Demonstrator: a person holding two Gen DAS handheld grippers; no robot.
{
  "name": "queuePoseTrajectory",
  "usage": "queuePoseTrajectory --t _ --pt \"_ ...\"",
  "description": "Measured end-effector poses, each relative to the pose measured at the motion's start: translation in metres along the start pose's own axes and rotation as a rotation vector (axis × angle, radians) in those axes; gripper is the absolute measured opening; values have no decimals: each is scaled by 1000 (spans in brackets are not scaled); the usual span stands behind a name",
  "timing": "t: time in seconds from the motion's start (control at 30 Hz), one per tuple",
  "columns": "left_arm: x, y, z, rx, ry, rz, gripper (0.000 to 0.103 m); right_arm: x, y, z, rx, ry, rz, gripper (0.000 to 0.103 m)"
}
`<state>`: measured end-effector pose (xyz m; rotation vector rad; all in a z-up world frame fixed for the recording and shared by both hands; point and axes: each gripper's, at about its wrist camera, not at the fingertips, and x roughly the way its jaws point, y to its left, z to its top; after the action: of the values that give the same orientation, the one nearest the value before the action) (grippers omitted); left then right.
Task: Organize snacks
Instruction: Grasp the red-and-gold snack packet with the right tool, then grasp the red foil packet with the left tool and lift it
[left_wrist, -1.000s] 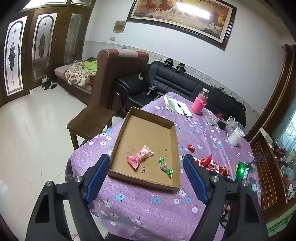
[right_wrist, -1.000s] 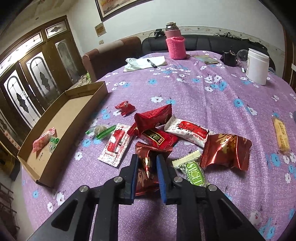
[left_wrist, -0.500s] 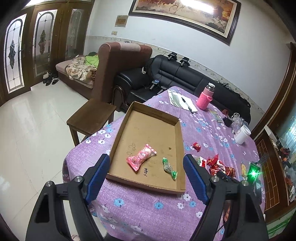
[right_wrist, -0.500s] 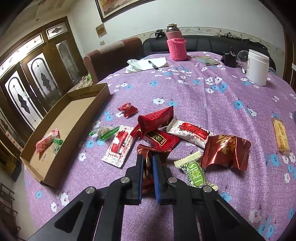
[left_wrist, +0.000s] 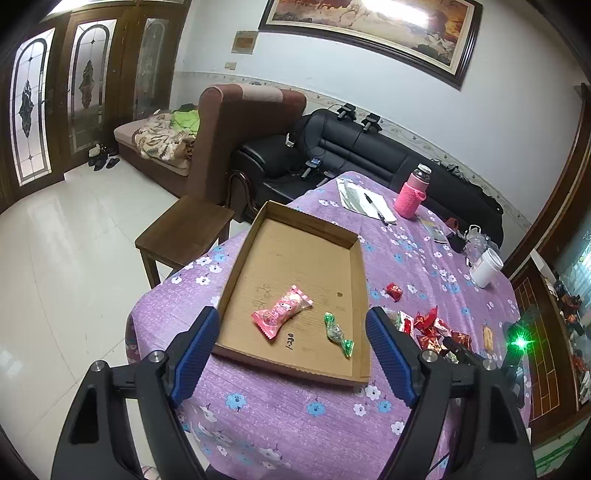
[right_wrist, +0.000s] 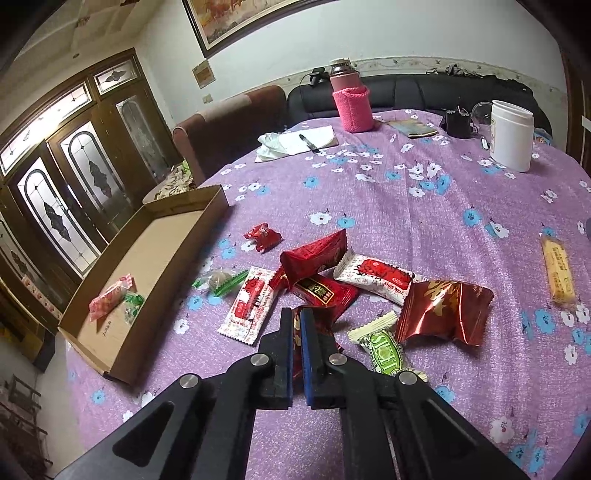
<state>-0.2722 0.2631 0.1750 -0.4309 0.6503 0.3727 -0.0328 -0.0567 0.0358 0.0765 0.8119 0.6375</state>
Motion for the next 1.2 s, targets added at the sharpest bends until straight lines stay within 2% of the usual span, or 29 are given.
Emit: queuePoseTrajectory --t 0.2,0.53,0.83,1.0,1.07,1.13,1.2 --pt "-3 -5 -3 11 0 -7 81 -11 -2 2 7 -35 3 5" --pt "6 -16 -6 15 7 -35 81 -11 -12 1 42 -33 6 5" --pt "58 -42 6 80 56 -162 81 -29 -4 5 21 -62 25 5" --pt "111 -77 -2 145 161 -266 81 -45 -10 3 45 -120 -19 5" --pt "129 -96 -13 194 212 -281 81 -49 -16 0 66 -129 -26 5" --pt "148 -118 -25 244 267 -300 81 -48 -28 -5 108 -119 -28 5" --pt "161 -137 -32 281 296 -317 80 -42 -43 -5 167 -91 8 5"
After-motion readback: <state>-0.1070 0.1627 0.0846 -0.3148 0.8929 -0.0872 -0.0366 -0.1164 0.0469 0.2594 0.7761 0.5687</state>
